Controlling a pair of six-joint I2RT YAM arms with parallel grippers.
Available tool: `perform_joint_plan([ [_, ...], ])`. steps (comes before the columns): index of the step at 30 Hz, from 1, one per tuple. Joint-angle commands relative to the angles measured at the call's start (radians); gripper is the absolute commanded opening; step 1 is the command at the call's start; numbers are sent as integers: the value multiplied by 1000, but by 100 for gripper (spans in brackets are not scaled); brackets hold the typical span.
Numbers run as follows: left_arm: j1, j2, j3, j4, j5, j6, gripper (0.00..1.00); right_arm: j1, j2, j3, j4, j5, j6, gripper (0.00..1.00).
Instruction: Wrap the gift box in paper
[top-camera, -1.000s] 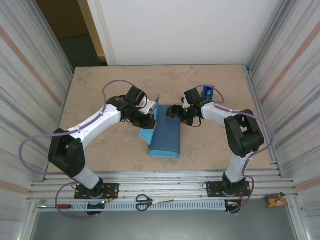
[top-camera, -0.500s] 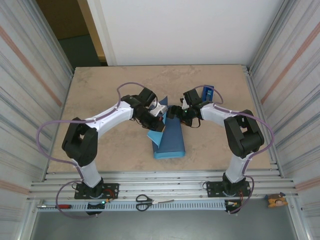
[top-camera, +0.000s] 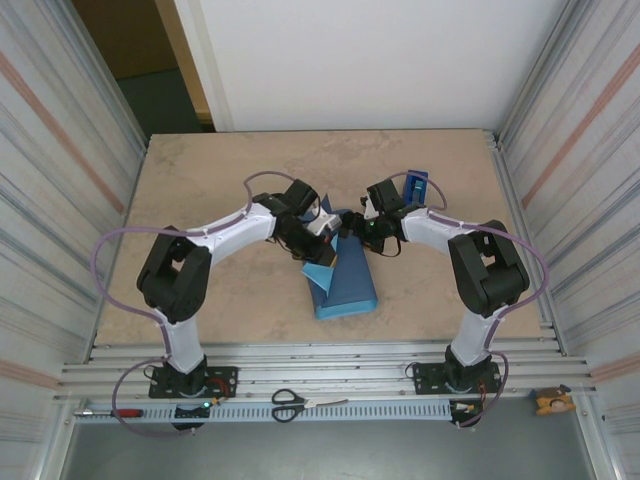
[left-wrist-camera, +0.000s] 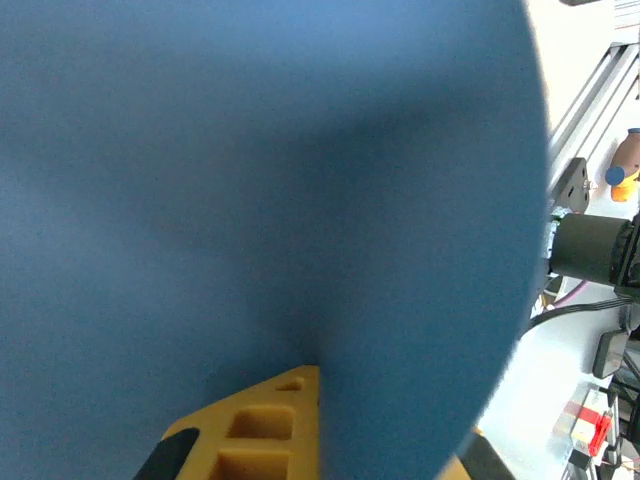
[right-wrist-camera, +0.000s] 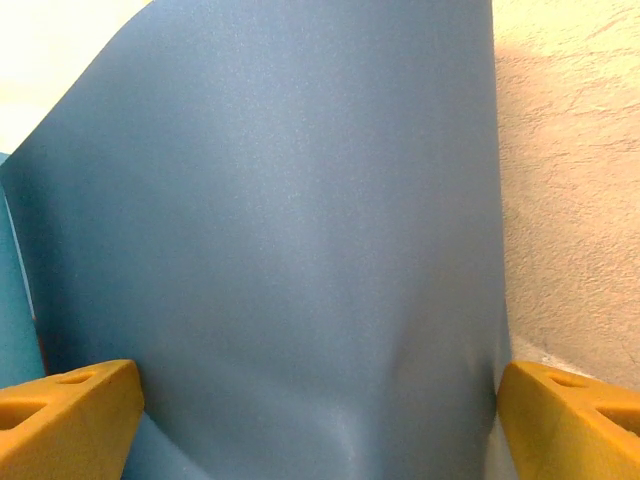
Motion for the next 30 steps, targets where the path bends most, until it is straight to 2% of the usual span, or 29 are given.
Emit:
perform_joint_plan([
  [1,-11,17,21,83,53,-19,6,36,54,-68,-175,55,-4,89],
  [11,-15,75,2,95,55,-36,11,35,45,-65,-177,53,-7,90],
  [20,-15,112,-38,143,62,-87,26,29,25,-28,-192,35,-17,90],
  [30,-16,132,-70,172,83,-81,41,-21,-33,21,-178,-30,-19,91],
])
